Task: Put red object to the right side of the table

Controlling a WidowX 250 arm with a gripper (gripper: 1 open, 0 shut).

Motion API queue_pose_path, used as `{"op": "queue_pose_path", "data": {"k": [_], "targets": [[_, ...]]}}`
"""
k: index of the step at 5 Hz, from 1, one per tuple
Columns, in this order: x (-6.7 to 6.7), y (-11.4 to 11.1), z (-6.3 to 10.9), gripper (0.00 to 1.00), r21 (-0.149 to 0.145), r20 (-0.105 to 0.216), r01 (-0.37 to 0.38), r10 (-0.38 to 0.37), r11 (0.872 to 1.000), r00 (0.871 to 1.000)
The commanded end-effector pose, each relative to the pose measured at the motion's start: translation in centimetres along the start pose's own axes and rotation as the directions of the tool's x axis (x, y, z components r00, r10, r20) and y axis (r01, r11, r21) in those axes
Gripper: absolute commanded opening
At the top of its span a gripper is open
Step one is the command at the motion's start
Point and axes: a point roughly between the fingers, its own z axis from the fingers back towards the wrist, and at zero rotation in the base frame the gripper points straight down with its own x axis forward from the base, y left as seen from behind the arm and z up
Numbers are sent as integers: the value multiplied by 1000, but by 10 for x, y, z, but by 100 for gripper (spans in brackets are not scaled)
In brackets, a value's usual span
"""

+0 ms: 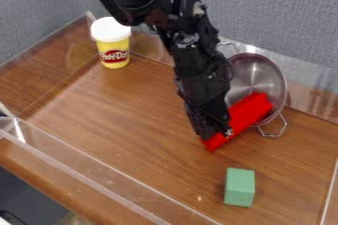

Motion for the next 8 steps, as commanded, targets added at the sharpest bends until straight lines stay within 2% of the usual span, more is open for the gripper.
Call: {"op": "queue_pose_path", "data": {"k": [1, 3, 7, 8], "targets": [[-21, -10, -17, 100, -35, -101, 4, -7, 999, 995], [-23, -6, -7, 100, -17, -103, -25, 23, 1000, 994], [26, 20, 8, 100, 45, 2, -63, 63, 997, 998], [35, 27, 14, 100, 58, 20, -83, 82, 995, 996]]}}
